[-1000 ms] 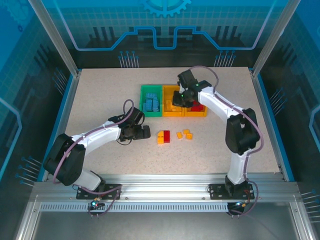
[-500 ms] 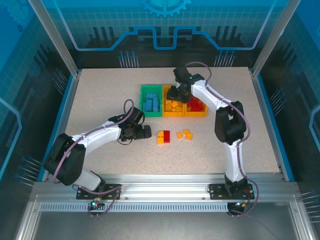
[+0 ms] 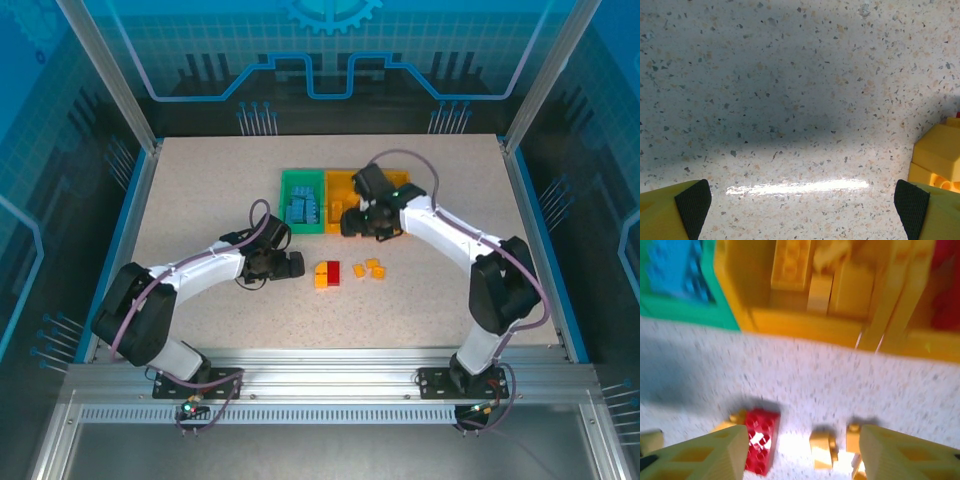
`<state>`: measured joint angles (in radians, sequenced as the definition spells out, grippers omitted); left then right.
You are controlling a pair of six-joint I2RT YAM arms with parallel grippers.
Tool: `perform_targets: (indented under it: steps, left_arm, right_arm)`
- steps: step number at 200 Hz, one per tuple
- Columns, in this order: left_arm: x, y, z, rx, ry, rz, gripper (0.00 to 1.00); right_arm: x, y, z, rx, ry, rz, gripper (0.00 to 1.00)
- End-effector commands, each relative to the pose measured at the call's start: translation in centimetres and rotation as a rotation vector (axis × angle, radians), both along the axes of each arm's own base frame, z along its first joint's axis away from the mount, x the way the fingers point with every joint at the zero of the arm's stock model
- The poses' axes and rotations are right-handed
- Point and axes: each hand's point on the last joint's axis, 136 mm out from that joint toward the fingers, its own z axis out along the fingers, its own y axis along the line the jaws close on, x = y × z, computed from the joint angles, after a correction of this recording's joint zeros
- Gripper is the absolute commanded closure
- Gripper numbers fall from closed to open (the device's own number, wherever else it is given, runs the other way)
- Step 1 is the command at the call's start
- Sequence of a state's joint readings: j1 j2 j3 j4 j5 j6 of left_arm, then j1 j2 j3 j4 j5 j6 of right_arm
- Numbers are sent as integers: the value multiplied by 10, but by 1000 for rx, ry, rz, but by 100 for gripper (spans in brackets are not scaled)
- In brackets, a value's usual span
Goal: Sort the legos into containers by color
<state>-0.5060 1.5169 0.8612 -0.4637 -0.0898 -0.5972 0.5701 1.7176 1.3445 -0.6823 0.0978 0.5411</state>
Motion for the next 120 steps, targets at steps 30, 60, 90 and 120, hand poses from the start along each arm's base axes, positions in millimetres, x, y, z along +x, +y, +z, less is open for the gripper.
perform_targets:
  steps: [30,60,90,120]
  left_arm:
    - [2,-1,0,-6,0,14,1]
    - [1,1,2,0,-3,13,1]
    - [-2,3,-1,8,3,14,1]
    - [-4,4,-3,14,7,12,1]
  right_arm:
    - [-47,-6,-55,-159,80,27,45]
    - [-52,-4,-68,-223,103,41,46]
    - [-51,1,-76,-234,124,57,47]
    - [-54,-1,-90,-259,160,54,50]
